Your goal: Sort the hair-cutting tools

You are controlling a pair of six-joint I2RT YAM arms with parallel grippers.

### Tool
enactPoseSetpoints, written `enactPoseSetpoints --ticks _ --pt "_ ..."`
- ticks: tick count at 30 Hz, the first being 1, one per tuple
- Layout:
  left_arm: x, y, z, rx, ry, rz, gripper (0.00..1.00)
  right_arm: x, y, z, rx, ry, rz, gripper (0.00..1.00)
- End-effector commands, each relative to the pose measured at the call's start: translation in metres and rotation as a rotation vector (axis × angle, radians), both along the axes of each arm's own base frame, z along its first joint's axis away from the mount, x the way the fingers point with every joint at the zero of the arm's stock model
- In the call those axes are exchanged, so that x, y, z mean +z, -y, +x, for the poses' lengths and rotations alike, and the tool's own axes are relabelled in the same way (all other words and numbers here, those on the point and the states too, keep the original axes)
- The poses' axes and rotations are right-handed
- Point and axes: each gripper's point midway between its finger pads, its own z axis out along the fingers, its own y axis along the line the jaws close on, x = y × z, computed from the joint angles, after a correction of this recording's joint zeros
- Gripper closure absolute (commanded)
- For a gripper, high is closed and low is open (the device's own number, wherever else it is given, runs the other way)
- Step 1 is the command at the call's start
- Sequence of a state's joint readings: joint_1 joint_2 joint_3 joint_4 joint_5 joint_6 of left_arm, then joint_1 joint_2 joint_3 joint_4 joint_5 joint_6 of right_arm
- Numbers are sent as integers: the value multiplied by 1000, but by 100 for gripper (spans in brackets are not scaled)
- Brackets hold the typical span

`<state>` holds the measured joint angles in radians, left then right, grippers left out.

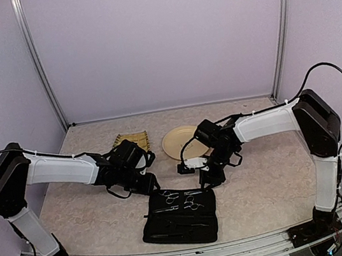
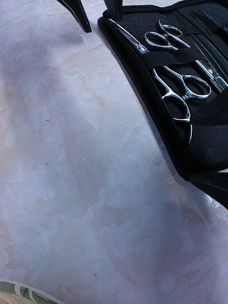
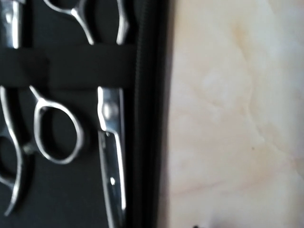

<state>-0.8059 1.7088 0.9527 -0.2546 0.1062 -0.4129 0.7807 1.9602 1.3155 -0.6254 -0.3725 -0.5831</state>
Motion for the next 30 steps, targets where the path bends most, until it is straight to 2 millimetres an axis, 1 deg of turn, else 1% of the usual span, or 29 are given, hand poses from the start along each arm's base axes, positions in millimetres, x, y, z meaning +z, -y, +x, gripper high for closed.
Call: enactPoseSetpoints --ticks 1,5,8,11,15,20,23,26,28,30 --pt "2 2 -5 2 0 -25 66 -3 2 3 -17 -5 -30 67" --pt "2 3 -5 1 0 -27 66 -6 3 5 -19 4 -39 75" --pt "2 2 -5 2 1 -25 66 -9 3 4 -18 -9 -52 89" --pt "4 3 -3 5 7 -23 66 -8 1 6 -18 -4 -46 99" --pt "13 0 5 19 38 -4 61 4 -3 16 -27 40 -35 100" --pt "41 -7 23 50 98 -7 56 33 -6 39 -48 176 -8 100" --pt "55 -6 30 48 121 -44 52 48 -8 47 -55 234 14 100" --pt "61 6 30 -12 134 -88 50 62 -13 47 -46 264 65 100" --pt "64 14 30 -57 142 -117 50 72 -16 41 -12 281 115 100" --pt "68 17 36 -69 137 -162 50 83 -17 40 3 326 161 100"
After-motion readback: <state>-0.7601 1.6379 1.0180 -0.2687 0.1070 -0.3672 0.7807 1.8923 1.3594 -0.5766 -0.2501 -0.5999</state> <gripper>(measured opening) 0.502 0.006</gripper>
